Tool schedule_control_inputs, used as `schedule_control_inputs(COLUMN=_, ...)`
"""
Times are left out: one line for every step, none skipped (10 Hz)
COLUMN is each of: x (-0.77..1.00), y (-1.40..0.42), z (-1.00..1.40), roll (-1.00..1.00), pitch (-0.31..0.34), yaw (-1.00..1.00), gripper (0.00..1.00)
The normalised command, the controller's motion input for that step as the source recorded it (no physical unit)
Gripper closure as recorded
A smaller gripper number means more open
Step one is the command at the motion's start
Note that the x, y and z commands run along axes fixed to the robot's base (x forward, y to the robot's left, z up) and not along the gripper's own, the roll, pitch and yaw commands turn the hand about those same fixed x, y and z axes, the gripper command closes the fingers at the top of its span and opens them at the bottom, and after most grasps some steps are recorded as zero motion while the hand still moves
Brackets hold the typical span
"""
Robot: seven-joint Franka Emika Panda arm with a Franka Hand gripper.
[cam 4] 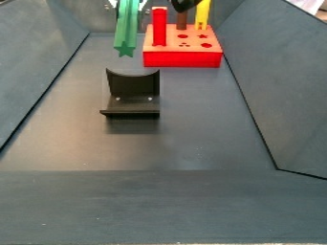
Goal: Pick up the star object. Move up. Place the star object on the fixture. Regrasp the star object. Move to above the board. Insert the star object.
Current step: Place the star object on the fixture.
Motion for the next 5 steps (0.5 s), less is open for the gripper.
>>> schedule_control_inputs(x=0.01, y=0.03, z=0.01, roll=-1.00, pitch=0.149, yaw=-0.03, gripper=1.00)
schedule_control_inputs(x=0.05, y=0.04, z=-0.01, roll=-1.00, pitch=0.163, yaw=-0.07, gripper=1.00)
schedule_control_inputs(x=0.07, y=0.04, z=-0.01, roll=-0.94, pitch=0.168, yaw=-0.09, gripper=1.00)
schedule_control_inputs(x=0.07, y=0.05, z=-0.01, roll=-0.67, pitch=0.139, yaw=-0.12, gripper=1.00)
schedule_control_inputs(x=0.07, y=0.04, z=-0.01, roll=-0.56, pitch=0.116, yaw=-0.12, gripper=1.00)
